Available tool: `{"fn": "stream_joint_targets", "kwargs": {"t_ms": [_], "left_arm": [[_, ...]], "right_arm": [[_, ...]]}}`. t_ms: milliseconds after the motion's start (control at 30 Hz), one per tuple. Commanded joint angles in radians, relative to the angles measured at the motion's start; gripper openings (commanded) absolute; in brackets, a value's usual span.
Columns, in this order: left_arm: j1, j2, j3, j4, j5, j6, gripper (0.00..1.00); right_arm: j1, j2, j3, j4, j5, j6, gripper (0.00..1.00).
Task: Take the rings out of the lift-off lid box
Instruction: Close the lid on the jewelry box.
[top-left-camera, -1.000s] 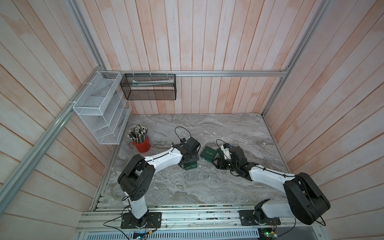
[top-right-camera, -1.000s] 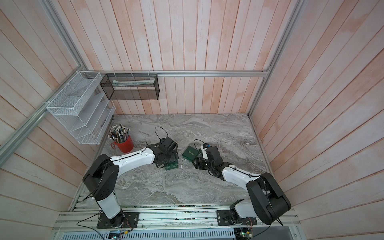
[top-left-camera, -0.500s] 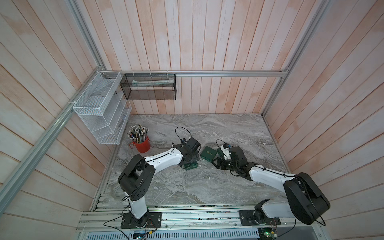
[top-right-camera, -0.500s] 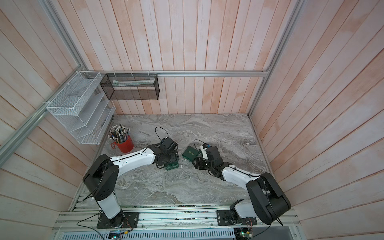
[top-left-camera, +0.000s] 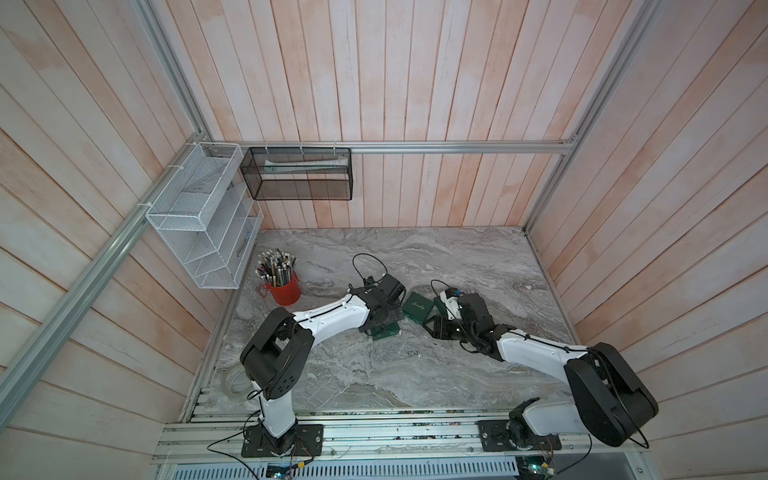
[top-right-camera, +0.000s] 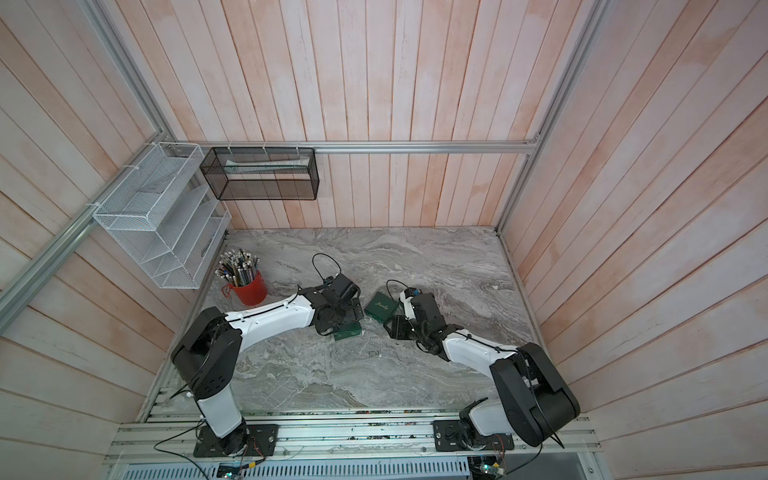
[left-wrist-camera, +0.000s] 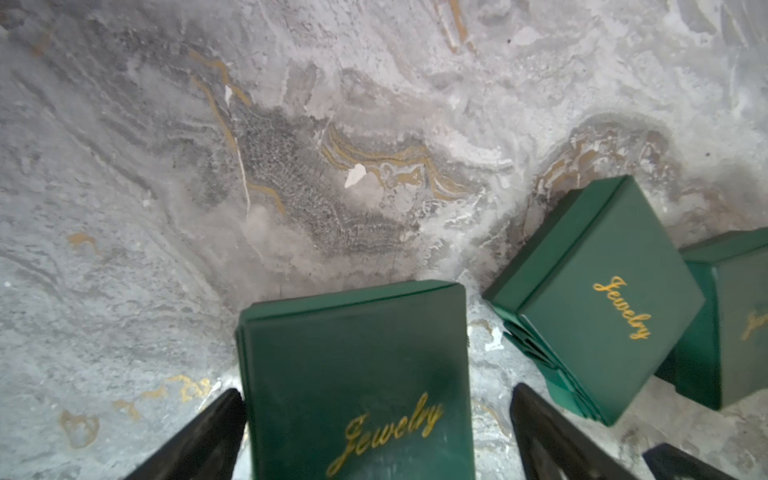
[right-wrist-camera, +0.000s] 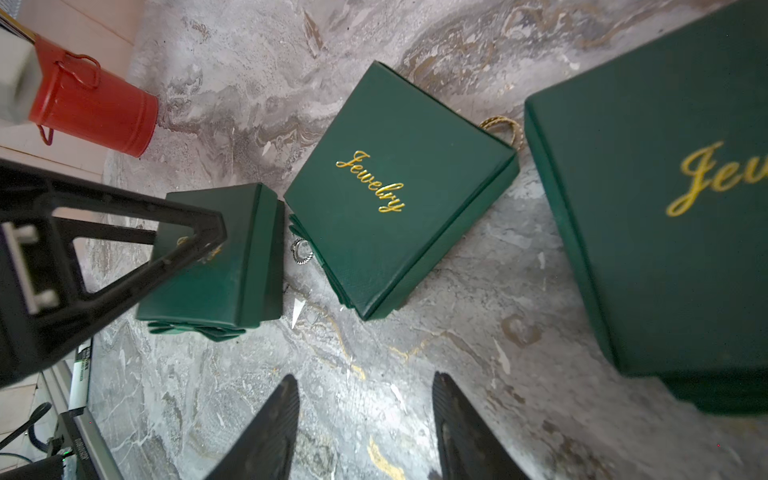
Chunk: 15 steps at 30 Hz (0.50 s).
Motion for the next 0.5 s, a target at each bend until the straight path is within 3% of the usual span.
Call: {"fn": "stream_joint_targets", "kwargs": {"t_ms": [0,167,467], "left_arm": [[-0.003,-0.019,0.005,-0.002,0.006,-0.017,1.00],[-0.001,-0.069,-0.033,0.002,-0.027,-0.025,1.00],[0.075,-0.227,-0.203,0.105,-0.009,-0.039,1.00]], "right_arm": [[-0.007,0.011,0.038,0.000,-0.020,-0.018,0.54],[-0.006,-0.015,0.049,-0.009,-0.013,-0.024,0.54],[0.044,0.033,0.145,-0.012,-0.023,-0.054,0.67]]}}
